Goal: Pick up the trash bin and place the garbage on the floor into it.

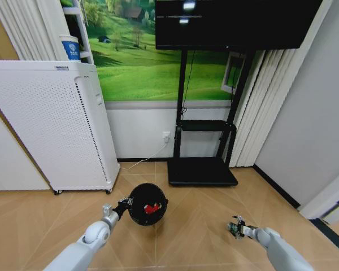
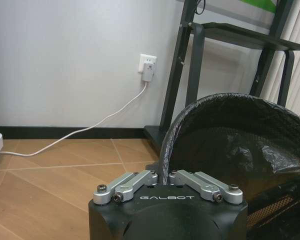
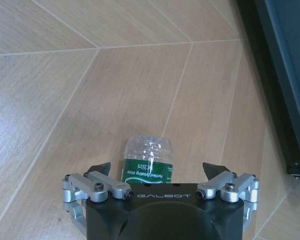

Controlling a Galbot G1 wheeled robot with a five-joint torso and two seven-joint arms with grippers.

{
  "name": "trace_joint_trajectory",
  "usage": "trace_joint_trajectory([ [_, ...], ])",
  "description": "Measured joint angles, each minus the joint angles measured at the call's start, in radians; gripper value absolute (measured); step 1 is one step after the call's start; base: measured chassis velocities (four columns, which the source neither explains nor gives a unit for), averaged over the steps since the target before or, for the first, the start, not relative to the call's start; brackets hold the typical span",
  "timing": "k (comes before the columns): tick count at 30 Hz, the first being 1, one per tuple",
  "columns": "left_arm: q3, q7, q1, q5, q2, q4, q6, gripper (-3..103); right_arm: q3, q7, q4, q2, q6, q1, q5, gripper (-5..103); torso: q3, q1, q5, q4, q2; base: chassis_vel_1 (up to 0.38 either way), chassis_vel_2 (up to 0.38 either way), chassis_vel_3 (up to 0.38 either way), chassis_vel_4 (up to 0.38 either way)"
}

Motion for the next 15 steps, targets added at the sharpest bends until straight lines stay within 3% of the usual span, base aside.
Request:
trace_joint_trajectory([
  [12,-0.001,-0.004,0.028,-0.002,0.005,-0.07,-0.001,3,-0.015,-0.074,-0.002,0.003,-0.058,-0.003,-0.014,103,0.0,0.0,0.0001,-0.0001,0.0,0.0,0.0,0.0,0.0],
  [14,-0.002,-0.005,0.028,-0.005,0.012,-0.078,-0.001,3,-0.016,-0.079,0.0,0.004,-0.071,-0.003,-0.015,89,0.0,0.0,0.0,0.0,0.0,0.0,0.0,0.0,0.0],
  [15,-0.003,-0.005,0.028,-0.007,0.013,-0.081,-0.001,3,-0.016,-0.081,0.001,0.005,-0.073,-0.004,-0.014,89,0.0,0.0,0.0,0.0,0.0,0.0,0.0,0.0,0.0],
])
